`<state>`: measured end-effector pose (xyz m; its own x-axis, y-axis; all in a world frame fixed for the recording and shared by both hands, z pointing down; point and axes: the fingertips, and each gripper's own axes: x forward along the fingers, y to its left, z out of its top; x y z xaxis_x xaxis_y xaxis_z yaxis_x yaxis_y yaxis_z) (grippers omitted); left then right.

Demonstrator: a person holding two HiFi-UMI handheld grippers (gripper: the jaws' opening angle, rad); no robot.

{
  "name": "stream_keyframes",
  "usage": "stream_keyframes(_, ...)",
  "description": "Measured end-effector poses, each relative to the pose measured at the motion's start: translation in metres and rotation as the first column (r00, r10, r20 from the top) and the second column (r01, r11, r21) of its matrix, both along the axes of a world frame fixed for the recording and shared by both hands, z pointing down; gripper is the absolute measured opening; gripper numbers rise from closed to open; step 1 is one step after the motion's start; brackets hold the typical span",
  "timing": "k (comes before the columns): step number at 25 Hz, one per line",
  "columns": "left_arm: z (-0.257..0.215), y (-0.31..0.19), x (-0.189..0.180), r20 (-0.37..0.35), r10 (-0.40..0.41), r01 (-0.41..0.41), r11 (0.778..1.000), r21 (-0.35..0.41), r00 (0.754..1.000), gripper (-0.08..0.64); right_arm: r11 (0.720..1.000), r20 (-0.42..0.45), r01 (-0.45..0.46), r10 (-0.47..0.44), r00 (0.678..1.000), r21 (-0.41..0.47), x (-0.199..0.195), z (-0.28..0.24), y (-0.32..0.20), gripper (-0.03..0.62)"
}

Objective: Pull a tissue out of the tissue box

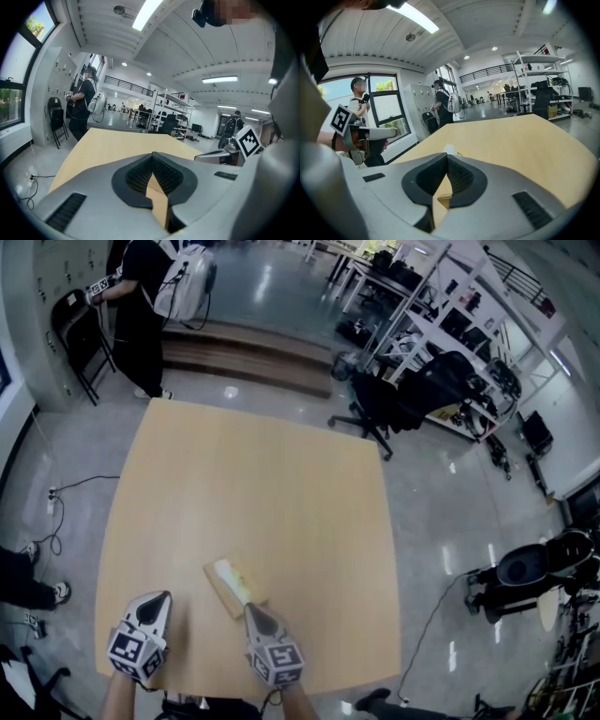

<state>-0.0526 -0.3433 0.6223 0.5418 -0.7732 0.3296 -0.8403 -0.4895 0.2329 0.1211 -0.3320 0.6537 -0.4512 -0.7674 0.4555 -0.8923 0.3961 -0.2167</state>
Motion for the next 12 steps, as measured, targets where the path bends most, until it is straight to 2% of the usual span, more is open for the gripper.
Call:
stream_keyframes(6, 0.003, -0.007, 0.000, 0.006, -0.006, 0.006, 1.000, -0.013, 1.000, 0.008, 0.999, 0.003, -0.005, 0.005, 1.000, -0.036, 0.002, 0.012, -0.004, 0.012)
stream_keyframes(12, 0.001, -0.010, -0.001, 0.008, -0.011, 0.011, 1.000, -0.020, 1.000, 0.008, 1.000, -0.003, 0.003, -0.003, 1.000, -0.028, 0.004, 0.011, -0.008, 0.012)
